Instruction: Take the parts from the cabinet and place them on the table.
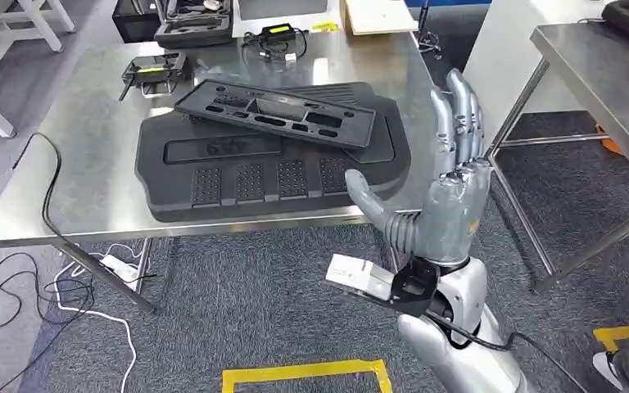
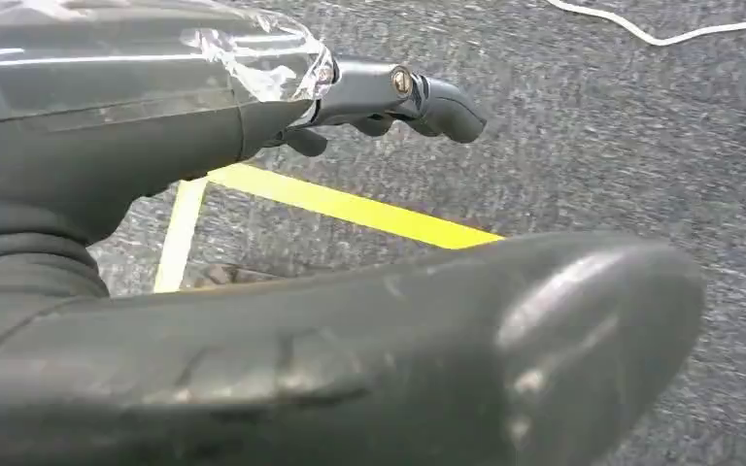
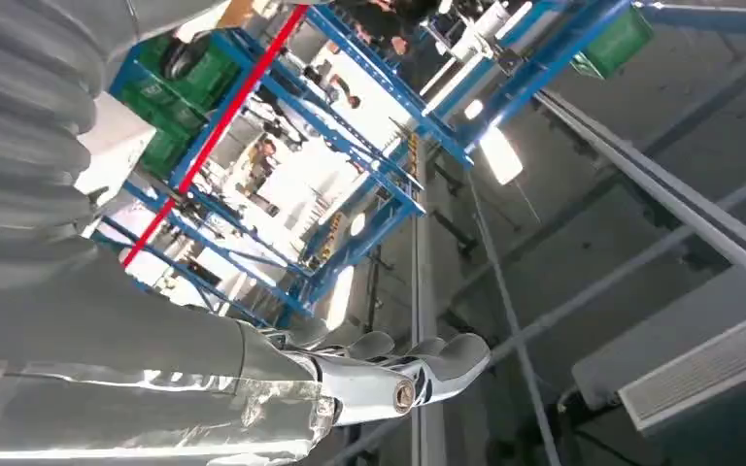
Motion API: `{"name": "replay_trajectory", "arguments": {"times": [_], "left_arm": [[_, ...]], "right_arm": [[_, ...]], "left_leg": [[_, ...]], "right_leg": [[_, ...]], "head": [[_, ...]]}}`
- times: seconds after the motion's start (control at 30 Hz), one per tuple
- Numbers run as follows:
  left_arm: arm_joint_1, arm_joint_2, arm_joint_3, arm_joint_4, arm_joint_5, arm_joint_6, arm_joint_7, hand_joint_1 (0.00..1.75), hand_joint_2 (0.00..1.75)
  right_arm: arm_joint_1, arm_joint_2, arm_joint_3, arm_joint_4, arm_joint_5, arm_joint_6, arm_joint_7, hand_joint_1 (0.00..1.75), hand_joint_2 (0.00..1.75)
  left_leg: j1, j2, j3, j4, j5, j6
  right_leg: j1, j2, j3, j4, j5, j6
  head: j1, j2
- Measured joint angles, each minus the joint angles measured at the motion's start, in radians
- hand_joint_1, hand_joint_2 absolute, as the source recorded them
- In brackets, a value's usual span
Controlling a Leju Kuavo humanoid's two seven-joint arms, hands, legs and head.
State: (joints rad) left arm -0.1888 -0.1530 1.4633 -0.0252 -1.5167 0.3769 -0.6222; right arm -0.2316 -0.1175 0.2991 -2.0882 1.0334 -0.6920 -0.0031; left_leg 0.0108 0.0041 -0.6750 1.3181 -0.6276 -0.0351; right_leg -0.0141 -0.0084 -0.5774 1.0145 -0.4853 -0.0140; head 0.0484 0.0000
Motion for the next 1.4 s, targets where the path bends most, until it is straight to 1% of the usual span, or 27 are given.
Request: {"name": "replay_trajectory", "arguments": {"times": [0.03,0.1,0.13,0.23,0.3,0.37,0.43,0.47,0.5,0.53,0.6,0.63,0.77,0.8,0.83,0.87,0.93,0.97,1.0,1.03,1.1,1.13,1.17,1.27,1.3,1.33,1.4], "left_arm": [[0.0,0.0,0.0,0.0,0.0,0.0,0.0,0.0,0.0],[-0.002,0.0,0.0,0.0,0.0,0.0,0.0,0.0,0.0],[-0.002,0.0,0.0,0.0,0.0,0.0,0.001,0.0,0.0],[-0.001,0.0,0.0,0.0,0.0,0.0,0.001,0.0,0.0],[-0.001,-0.002,0.0,0.0,0.0,0.0,0.001,0.0,0.0],[-0.002,-0.002,0.0,0.0,-0.001,0.0,0.001,0.0,0.0],[-0.001,-0.002,0.0,0.0,-0.003,0.0,0.001,0.0,0.0],[-0.001,-0.002,0.0,0.0,-0.003,0.0,0.001,0.0,0.0],[-0.001,-0.002,0.0,0.0,-0.005,0.0,0.001,0.0,0.0],[0.0,-0.002,0.0,0.0,-0.008,0.0,0.002,0.0,0.0],[-0.001,-0.002,0.0,0.0,-0.011,0.0,0.003,0.0,0.0],[-0.001,-0.002,0.0,0.0,-0.011,0.0,0.003,0.0,0.0],[0.0,-0.002,0.0,0.0,-0.013,0.0,0.005,0.0,0.0],[0.0,-0.001,0.0,0.0,-0.013,0.0,0.005,0.0,0.0],[0.0,-0.001,0.0,0.0,-0.013,0.0,0.005,0.0,0.0],[0.0,-0.002,0.0,0.0,-0.013,0.0,0.005,0.0,0.0],[0.0,-0.001,0.0,0.0,-0.012,0.0,0.006,0.0,0.0],[0.0,-0.001,0.0,0.0,-0.012,0.0,0.007,0.0,0.0],[0.0,-0.001,0.0,0.0,-0.011,0.0,0.007,0.0,0.0],[0.0,-0.001,0.0,0.0,-0.01,0.0,0.007,0.0,0.0],[-0.001,-0.001,0.0,0.0,-0.009,0.0,0.007,0.0,0.0],[-0.002,-0.001,0.0,0.0,-0.009,0.0,0.007,0.0,0.0],[-0.002,-0.001,0.0,0.0,-0.008,0.0,0.007,0.0,0.0],[-0.001,-0.001,0.0,0.0,-0.006,0.0,0.007,0.0,0.0],[0.0,-0.002,0.0,0.0,-0.006,0.0,0.007,0.0,0.0],[-0.002,-0.002,0.0,0.0,-0.006,0.0,0.007,0.0,0.0],[-0.003,-0.003,0.0,0.0,-0.009,0.0,0.007,0.0,0.0]], "right_arm": [[0.002,0.0,0.0,0.0,0.0,0.0,0.002,0.0,1.75],[0.002,0.0,-0.002,-0.006,0.0,0.0,0.004,0.0,1.75],[0.003,0.0,-0.002,-0.009,0.0,0.0,0.004,0.0,1.75],[0.004,0.0,-0.002,-0.011,-0.001,0.0,0.004,0.0,1.75],[0.007,-0.001,-0.003,-0.011,0.0,0.0,0.004,0.0,1.75],[0.007,0.0,-0.004,-0.013,0.0,0.0,0.007,0.0,1.75],[0.012,0.0,-0.005,-0.013,0.0,0.0,0.01,0.0,1.75],[0.014,-0.001,-0.005,-0.013,0.0,0.0,0.011,0.0,1.75],[0.017,-0.001,-0.005,-0.013,0.0,0.0,0.013,0.0,1.75],[0.018,-0.001,-0.005,-0.013,0.003,0.0,0.014,0.0,1.75],[0.017,-0.001,-0.007,-0.016,0.005,0.0,0.015,0.0,1.75],[0.016,0.0,-0.008,-0.018,0.007,0.0,0.016,0.0,1.75],[0.019,-0.002,-0.015,-0.022,0.013,-0.001,0.018,0.0,1.75],[0.02,-0.002,-0.015,-0.023,0.013,-0.001,0.018,0.0,1.75],[0.021,-0.002,-0.015,-0.024,0.014,-0.002,0.018,0.0,1.75],[0.021,-0.002,-0.016,-0.025,0.014,-0.002,0.018,0.0,1.75],[0.024,-0.002,-0.017,-0.025,0.012,-0.002,0.016,0.0,1.75],[0.025,-0.002,-0.017,-0.025,0.01,-0.002,0.013,0.0,1.75],[0.026,-0.002,-0.018,-0.025,0.007,-0.002,0.01,0.0,1.75],[0.028,-0.002,-0.018,-0.025,0.005,-0.002,0.007,0.0,1.75],[0.027,-0.002,-0.018,-0.025,0.001,-0.003,0.001,0.0,1.75],[0.027,-0.002,-0.019,-0.025,-0.002,-0.003,-0.001,0.0,1.75],[0.026,-0.002,-0.019,-0.025,-0.002,-0.003,-0.002,0.0,1.75],[0.023,-0.002,-0.019,-0.025,-0.003,-0.003,-0.005,0.0,1.75],[0.022,-0.002,-0.019,-0.025,-0.002,-0.003,-0.005,0.0,1.75],[0.022,-0.002,-0.021,-0.025,-0.001,-0.003,-0.005,0.0,1.75],[0.02,-0.001,-0.022,-0.025,0.0,-0.003,-0.004,0.0,1.75]], "left_leg": [[0.001,0.0,0.045,-0.06,0.036,0.001],[0.001,0.0,0.168,-0.254,0.093,0.007],[-0.003,-0.002,0.196,-0.31,0.072,0.014],[-0.01,-0.003,0.182,-0.309,0.084,0.029],[0.0,0.005,0.175,-0.323,0.103,0.052],[-0.003,0.007,0.152,-0.323,0.12,0.068],[-0.006,0.008,0.126,-0.32,0.137,0.069],[-0.006,0.008,0.113,-0.317,0.144,0.069],[-0.006,0.008,0.102,-0.313,0.149,0.068],[-0.006,0.008,0.091,-0.309,0.154,0.066],[-0.006,0.008,0.077,-0.3,0.161,0.059],[-0.008,0.007,0.071,-0.294,0.164,0.054],[-0.01,0.007,0.063,-0.293,0.187,0.029],[-0.011,0.003,0.058,-0.286,0.18,0.025],[-0.009,0.002,0.047,-0.261,0.145,0.018],[-0.007,0.002,0.024,-0.2,0.087,0.013],[-0.003,0.002,-0.023,-0.05,-0.004,0.006],[-0.003,0.002,-0.034,0.002,-0.02,0.004],[-0.002,0.002,-0.024,0.013,-0.011,0.004],[-0.002,0.002,0.013,-0.027,0.019,0.007],[-0.003,0.001,0.128,-0.199,0.082,0.015],[-0.004,0.0,0.182,-0.284,0.084,0.022],[-0.009,0.0,0.197,-0.323,0.077,0.028],[-0.014,0.0,0.182,-0.319,0.087,0.042],[-0.004,0.002,0.179,-0.332,0.1,0.052],[-0.004,0.007,0.172,-0.333,0.109,0.058],[-0.004,0.007,0.15,-0.331,0.124,0.071]], "right_leg": [[0.0,0.0,-0.008,0.003,0.005,0.003],[-0.001,0.001,-0.02,0.012,0.011,0.01],[0.003,0.001,-0.026,0.017,0.014,0.016],[0.0,0.0,-0.028,0.015,0.03,0.033],[-0.002,0.003,-0.033,0.026,0.019,0.045],[-0.002,0.006,-0.073,0.121,-0.08,0.05],[-0.002,0.006,-0.121,0.279,-0.17,0.055],[-0.002,0.006,-0.126,0.32,-0.175,0.056],[-0.002,0.006,-0.111,0.316,-0.155,0.056],[-0.002,0.006,-0.072,0.268,-0.121,0.054],[-0.002,0.006,0.047,0.087,-0.06,0.048],[0.0,0.006,0.092,0.007,-0.075,0.045],[0.008,0.01,0.084,-0.008,-0.062,0.028],[-0.003,0.005,0.079,-0.017,-0.05,0.015],[-0.002,0.004,0.07,-0.016,-0.042,0.009],[-0.002,0.003,0.058,-0.015,-0.034,-0.002],[0.0,0.001,0.035,-0.012,-0.019,-0.004],[0.001,0.001,0.023,-0.009,-0.012,-0.004],[0.001,0.0,0.01,-0.005,-0.007,-0.003],[0.001,0.0,-0.001,-0.001,-0.001,-0.001],[0.001,0.001,-0.013,0.004,0.008,0.006],[0.0,0.001,-0.016,0.007,0.012,0.009],[0.006,0.001,-0.021,0.01,0.015,0.014],[0.002,-0.003,-0.022,0.005,0.032,0.033],[0.006,-0.002,-0.025,0.008,0.032,0.039],[0.002,0.003,-0.033,0.027,0.002,0.042],[0.0,0.004,-0.077,0.146,-0.105,0.047]], "head": [[0.0,0.0],[-0.002,0.0],[-0.003,0.0],[-0.002,0.0],[-0.003,0.0],[0.008,0.0],[0.013,0.0],[0.013,0.0],[0.015,0.0],[0.016,0.0],[0.019,0.0],[0.021,0.0],[0.019,0.0],[0.018,0.0],[0.013,0.0],[0.005,0.0],[-0.001,0.0],[0.0,0.0],[-0.002,0.0],[-0.003,0.0],[-0.003,0.0],[-0.003,0.0],[-0.004,0.0],[-0.004,0.0],[-0.004,0.0],[-0.006,0.0],[0.004,0.0]]}}
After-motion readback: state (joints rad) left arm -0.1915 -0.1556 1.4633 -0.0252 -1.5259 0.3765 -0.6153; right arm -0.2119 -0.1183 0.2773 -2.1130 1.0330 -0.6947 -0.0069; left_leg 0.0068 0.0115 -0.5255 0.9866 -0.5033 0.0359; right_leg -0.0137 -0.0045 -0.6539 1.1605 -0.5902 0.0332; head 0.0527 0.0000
